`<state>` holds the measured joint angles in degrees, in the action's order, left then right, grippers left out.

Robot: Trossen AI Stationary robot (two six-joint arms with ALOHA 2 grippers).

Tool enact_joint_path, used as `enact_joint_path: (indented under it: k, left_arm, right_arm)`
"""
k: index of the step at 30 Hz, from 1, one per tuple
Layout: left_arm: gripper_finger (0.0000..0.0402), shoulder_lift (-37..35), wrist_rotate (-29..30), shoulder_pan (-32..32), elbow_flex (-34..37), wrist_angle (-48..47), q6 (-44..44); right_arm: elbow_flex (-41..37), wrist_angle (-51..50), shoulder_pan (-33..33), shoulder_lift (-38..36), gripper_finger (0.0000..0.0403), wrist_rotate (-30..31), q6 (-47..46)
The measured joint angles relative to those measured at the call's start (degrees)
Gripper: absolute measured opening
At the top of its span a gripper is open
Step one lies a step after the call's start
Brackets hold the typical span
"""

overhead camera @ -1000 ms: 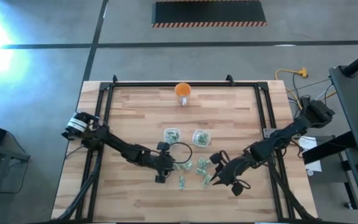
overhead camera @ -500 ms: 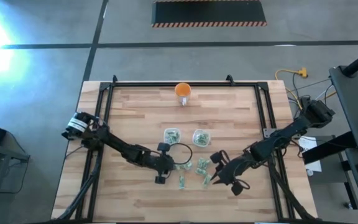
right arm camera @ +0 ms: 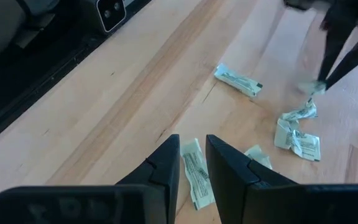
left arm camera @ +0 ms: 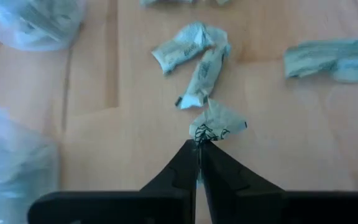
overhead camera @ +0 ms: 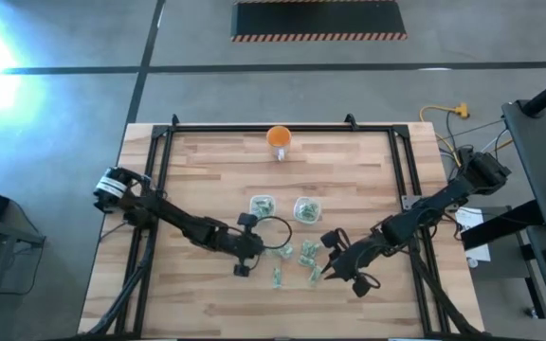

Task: Pick and place Stevia / Truvia into bins
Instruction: Put the green stevia packet into the left transparent container

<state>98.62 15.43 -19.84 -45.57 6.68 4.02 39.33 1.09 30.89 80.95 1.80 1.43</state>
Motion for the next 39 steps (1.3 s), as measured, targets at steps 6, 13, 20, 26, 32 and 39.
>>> enact_joint_path:
  k: [6,13,20,26,32,39]
  left_arm:
    - [0.0001,-5.84,2.73,-0.02,-0.29,-4.45,-0.03]
    - [0.0001,-12.47,14.38,-0.01,0.01,-8.24,-4.18]
    - [0.0001,-14.14,25.61,1.51,0.01,-8.61,-10.79]
    - [0.0001,-12.17,25.63,5.81,0.10,-8.33,-10.82]
    - [0.0001,-9.18,25.03,9.78,0.10,-7.19,-10.82]
    - [0.0021,-8.31,20.91,10.84,0.11,-5.26,-10.88]
  right_arm:
    - [-0.02,-0.95,0.00,0.00,0.0068,0.75,-1.21]
    - [-0.02,-1.71,0.09,0.00,0.0068,2.43,-1.49]
    - [-0.02,-1.99,0.09,0.01,0.0068,2.93,-1.49]
    - [-0.02,-2.24,0.09,0.02,0.0068,2.93,-1.49]
    - [-0.02,-2.39,0.09,0.02,0.0068,2.91,-1.47]
    - [-0.02,-2.57,0.09,0.02,0.0068,2.91,-1.46]
